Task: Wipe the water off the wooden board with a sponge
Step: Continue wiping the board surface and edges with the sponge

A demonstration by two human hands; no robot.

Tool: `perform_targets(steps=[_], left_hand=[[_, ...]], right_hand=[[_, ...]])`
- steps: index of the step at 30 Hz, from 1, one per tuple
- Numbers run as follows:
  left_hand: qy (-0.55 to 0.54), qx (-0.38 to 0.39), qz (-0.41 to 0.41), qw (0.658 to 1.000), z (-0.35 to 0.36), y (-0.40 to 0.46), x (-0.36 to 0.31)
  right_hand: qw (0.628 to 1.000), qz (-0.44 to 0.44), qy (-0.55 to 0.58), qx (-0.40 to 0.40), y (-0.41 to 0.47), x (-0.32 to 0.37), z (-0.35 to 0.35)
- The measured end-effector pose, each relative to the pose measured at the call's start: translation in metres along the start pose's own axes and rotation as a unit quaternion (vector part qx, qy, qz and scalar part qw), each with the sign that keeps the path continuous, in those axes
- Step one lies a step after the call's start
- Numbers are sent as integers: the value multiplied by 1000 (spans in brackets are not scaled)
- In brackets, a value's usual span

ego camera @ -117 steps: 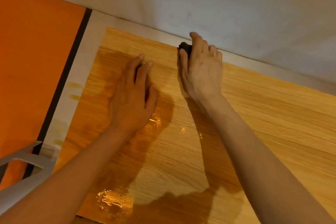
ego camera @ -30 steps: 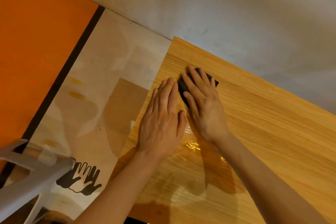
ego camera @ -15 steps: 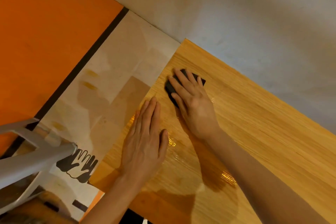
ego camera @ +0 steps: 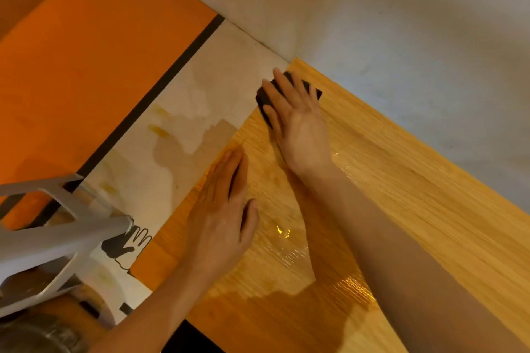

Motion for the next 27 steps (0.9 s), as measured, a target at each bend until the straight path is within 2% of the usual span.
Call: perform_targets(steps=[2, 5, 10, 14, 18, 20, 22, 24, 27], left_hand=[[-20, -9, 3, 1000, 0, 0, -1], [-38, -17, 1, 999, 1, 0, 0], [-39, -5, -1, 999, 3, 0, 2], [-45, -4, -2, 999, 3, -1, 2], [-48, -17, -10, 999, 3, -1, 4], [-50, -35, 0, 998, 4, -1, 3], [-49, -43, 6, 998, 4, -1, 3], [-46, -43, 4, 998, 3, -2, 3], [-41, -42, -2, 998, 3, -3, 4]], right_hand=[[999, 30, -13, -1, 20, -14, 0], [999, 32, -44, 0, 2, -36, -20], [989, 116, -88, -31, -15, -66, -48], [989, 142, 26, 30, 50, -55, -24], [961, 207, 150, 108, 88, -60, -10], [948, 213, 214, 102, 91, -60, -7], [956, 157, 244, 42, 90, -57, -8], [970, 60, 235, 3, 85, -51, -8], [984, -105, 143, 31, 74, -49, -1]])
Point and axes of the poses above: each hand's wrist, its own y-axis towards the middle knuckle, its own z-axis out of the palm, x = y × z, the point moved 4 cm from there along y, towards the middle knuckle, and after that the axes turned 14 degrees about -x, right-handed, at the moved point
